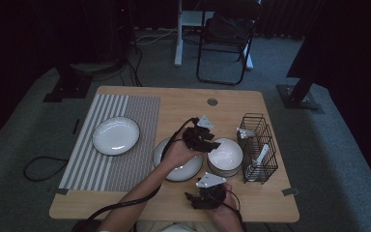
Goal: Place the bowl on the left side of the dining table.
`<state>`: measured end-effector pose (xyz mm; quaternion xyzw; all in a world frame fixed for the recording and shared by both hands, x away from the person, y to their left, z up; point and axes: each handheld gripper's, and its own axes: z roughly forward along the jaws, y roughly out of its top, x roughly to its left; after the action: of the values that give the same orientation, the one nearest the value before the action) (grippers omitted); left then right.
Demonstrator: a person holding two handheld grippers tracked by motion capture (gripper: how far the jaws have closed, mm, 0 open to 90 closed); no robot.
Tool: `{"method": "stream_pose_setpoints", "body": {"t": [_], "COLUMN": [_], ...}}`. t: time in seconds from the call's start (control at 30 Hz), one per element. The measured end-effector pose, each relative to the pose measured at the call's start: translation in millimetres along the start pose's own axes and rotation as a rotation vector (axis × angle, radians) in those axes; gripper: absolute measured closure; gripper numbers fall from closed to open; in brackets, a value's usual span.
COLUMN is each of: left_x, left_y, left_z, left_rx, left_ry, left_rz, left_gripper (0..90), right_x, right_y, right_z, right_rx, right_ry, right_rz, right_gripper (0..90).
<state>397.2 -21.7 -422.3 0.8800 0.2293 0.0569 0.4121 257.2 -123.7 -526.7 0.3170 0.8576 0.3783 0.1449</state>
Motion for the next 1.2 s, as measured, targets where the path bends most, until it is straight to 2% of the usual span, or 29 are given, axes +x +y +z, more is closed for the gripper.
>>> {"method": "stream_pose_setpoints", "body": {"t": [0.33, 0.67, 0.8, 1.03, 1.17, 1.2], "left_x": [-0.8, -4.1, -2.5, -4.8, -3.3, -2.2], "left_y": [-1.7, -0.1, 0.4, 0.6, 1.1, 1.1], "left_z": [10.5, 21.5, 21.5, 22.4, 22.1, 21.5], "left_rx": [0.053, 0.093, 0.093, 0.086, 0.087, 0.085], "left_ry": [0.006, 0.021, 0.028, 0.053, 0.044, 0.036], "left_rz": [-0.019, -0.016, -0.03, -0.042, -0.054, -0.067], "left_gripper": [67.2, 73.6, 79.4, 82.8, 83.1, 83.2], "right_x": [-0.1, -0.1, -0.1, -0.1, -0.1, -0.1], "right_y": [0.0, 0.0, 0.0, 0.0, 0.0, 0.0], "right_z": [0.0, 0.0, 0.0, 0.0, 0.0, 0.0], "right_rx": [0.0, 0.0, 0.001, 0.0, 0.001, 0.0], "right_ry": [-0.001, -0.001, -0.001, -0.001, -0.001, -0.001], "right_rz": [-0.002, -0.002, -0.002, -0.002, -0.001, -0.002], "right_gripper": [28.1, 28.1, 28.1, 28.0, 28.1, 28.1]}}
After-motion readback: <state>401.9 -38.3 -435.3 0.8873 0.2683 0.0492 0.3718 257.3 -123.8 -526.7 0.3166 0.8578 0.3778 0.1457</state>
